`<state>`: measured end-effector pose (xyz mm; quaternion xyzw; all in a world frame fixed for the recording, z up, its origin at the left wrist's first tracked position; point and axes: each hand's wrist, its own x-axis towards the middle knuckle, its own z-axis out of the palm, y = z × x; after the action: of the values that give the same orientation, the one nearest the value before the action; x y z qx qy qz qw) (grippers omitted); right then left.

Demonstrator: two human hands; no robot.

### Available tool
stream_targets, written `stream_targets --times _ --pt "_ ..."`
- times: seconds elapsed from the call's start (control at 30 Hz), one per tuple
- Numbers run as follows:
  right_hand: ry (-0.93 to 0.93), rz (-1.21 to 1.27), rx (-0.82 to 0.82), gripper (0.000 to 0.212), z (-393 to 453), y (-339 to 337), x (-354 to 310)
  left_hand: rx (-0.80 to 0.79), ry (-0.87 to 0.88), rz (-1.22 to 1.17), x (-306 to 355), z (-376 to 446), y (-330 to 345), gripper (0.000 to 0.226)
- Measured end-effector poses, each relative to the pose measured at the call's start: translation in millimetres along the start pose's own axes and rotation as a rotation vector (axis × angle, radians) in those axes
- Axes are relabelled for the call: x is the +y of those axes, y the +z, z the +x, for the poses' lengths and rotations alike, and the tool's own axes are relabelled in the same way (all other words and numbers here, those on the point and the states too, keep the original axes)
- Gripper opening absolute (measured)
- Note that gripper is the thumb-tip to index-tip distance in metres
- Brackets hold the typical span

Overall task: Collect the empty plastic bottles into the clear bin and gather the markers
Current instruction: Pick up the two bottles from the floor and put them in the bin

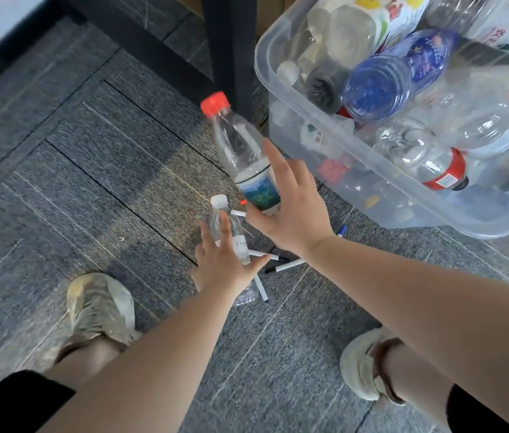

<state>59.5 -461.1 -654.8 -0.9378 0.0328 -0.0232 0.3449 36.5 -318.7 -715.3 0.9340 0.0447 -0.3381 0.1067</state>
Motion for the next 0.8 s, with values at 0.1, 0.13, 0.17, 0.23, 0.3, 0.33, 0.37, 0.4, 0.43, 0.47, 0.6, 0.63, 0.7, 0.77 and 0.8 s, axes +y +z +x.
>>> stream_targets --times 0.1,0.13,0.17,0.23,0.3,0.33,0.37,0.4,0.43,0.47,0.6,0.63,0.7,0.77,0.8 --pt "0.005 0.058 0.036 0.087 8 -1 -10 -0.029 -0.013 -0.033 3 6 5 0.114" --pt "0.010 0.066 0.041 0.087 9 -2 -12 -0.025 -0.021 -0.040 5 6 5 0.112" --pt "0.019 0.076 0.046 0.088 10 -3 -13 -0.009 -0.027 -0.035 4 6 3 0.110" --pt "0.046 0.111 0.060 0.089 11 -6 -17 0.037 -0.019 -0.006 2 3 -4 0.108" --pt "0.066 0.144 0.073 0.089 11 -11 -22 0.083 0.021 -0.005 -2 -2 -13 0.107" --pt "0.068 0.150 0.080 0.089 10 -15 -26 0.113 0.044 -0.015 -5 -5 -19 0.107" --pt "0.066 0.151 0.086 0.090 10 -20 -30 0.151 0.068 -0.029 -7 -9 -28 0.107" --pt "0.063 0.152 0.092 0.090 9 -26 -34 0.189 0.087 -0.049 -8 -12 -37 0.107" --pt "0.058 0.157 0.102 0.090 9 -33 -40 0.221 0.101 -0.071 -8 -16 -49 0.108" --pt "0.054 0.167 0.114 0.089 9 -41 -45 0.244 0.110 -0.091 -7 -20 -61 0.108" --pt "0.019 0.170 0.170 0.088 12 -81 -62 0.298 0.167 -0.078 2 -41 -107 0.105" --pt "0.006 0.157 0.186 0.087 12 -93 -64 0.310 0.186 -0.064 6 -48 -118 0.104" --pt "0.006 0.118 0.218 0.087 12 -119 -67 0.327 0.226 -0.026 15 -62 -137 0.101" --pt "-0.002 0.087 0.250 0.086 13 -145 -70 0.347 0.253 0.008 26 -75 -154 0.100" --pt "-0.017 0.076 0.270 0.086 14 -158 -71 0.361 0.261 0.021 33 -80 -162 0.100"
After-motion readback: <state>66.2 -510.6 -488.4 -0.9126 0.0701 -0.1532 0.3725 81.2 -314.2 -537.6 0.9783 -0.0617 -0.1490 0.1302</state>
